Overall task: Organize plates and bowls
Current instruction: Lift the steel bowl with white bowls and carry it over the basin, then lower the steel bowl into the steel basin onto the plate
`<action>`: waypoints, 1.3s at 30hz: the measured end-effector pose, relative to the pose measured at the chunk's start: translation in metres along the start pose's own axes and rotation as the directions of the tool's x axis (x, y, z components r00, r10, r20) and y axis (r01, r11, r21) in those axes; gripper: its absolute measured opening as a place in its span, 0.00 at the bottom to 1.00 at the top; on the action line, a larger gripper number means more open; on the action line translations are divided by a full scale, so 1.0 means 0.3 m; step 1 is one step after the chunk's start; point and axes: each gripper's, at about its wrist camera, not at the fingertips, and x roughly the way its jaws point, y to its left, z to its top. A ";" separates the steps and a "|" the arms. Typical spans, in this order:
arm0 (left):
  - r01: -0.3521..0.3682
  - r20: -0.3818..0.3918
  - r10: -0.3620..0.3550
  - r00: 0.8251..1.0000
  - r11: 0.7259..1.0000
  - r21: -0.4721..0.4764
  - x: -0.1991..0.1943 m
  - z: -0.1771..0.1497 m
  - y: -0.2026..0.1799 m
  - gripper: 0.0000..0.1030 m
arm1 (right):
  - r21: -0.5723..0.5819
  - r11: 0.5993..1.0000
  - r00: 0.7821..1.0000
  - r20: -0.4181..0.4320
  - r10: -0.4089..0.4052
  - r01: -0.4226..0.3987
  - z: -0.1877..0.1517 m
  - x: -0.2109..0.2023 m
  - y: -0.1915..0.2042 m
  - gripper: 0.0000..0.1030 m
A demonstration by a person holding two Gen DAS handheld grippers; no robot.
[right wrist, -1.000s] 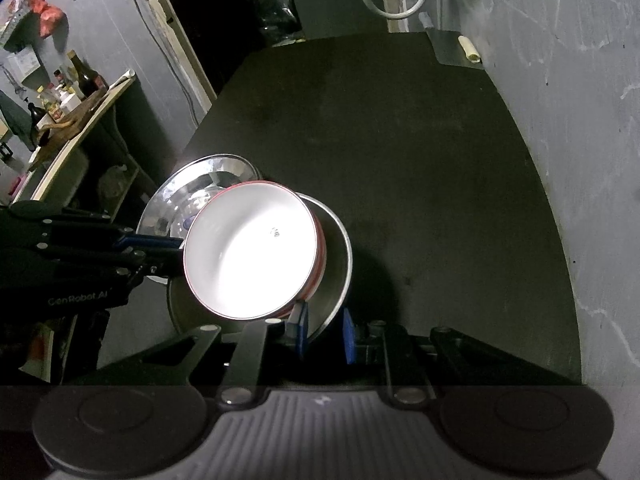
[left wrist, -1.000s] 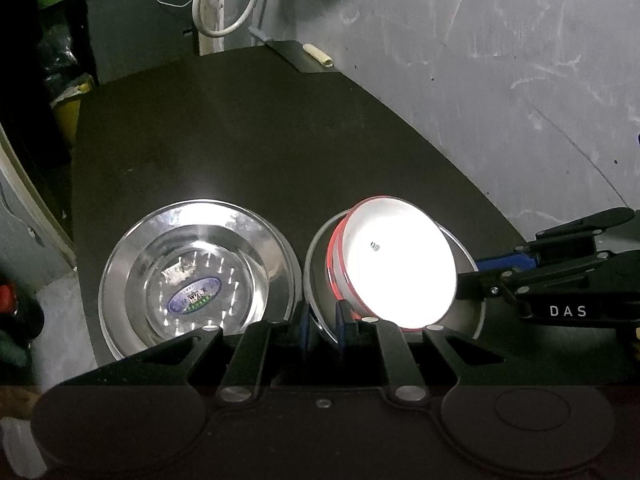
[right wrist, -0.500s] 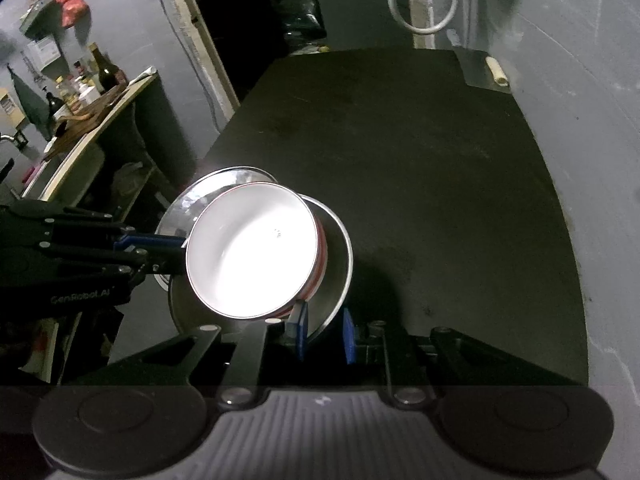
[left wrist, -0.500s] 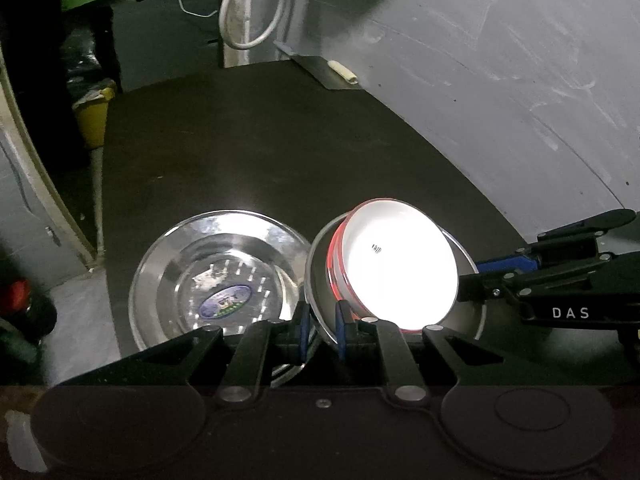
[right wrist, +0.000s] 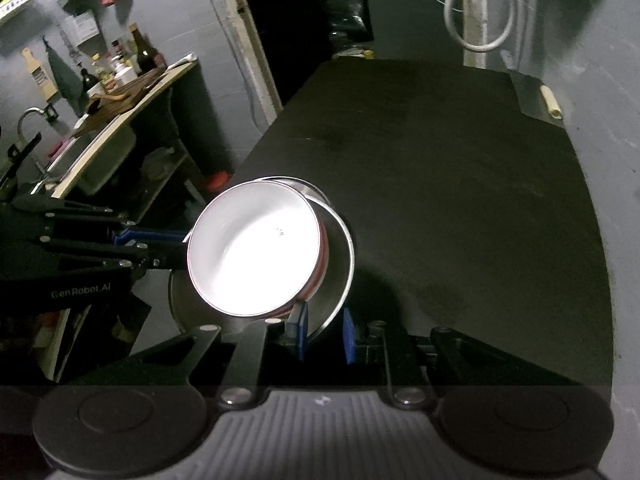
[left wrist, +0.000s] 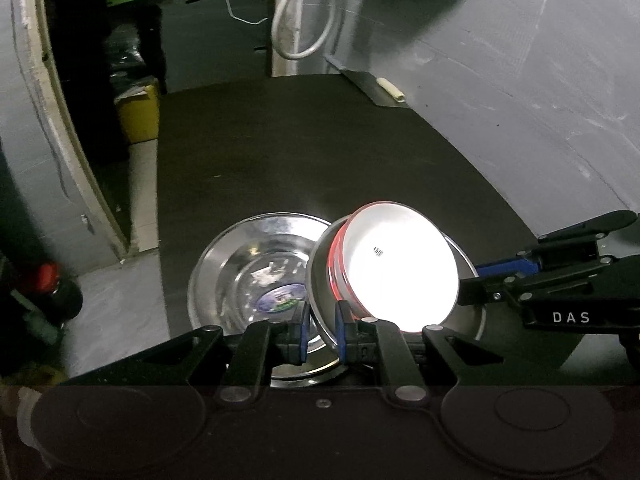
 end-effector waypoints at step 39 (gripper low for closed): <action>-0.136 -0.053 0.130 0.990 0.984 -0.119 0.072 0.027 0.132 0.13 | -0.070 0.992 0.992 -0.074 0.099 -0.104 0.118 0.156 0.018 0.20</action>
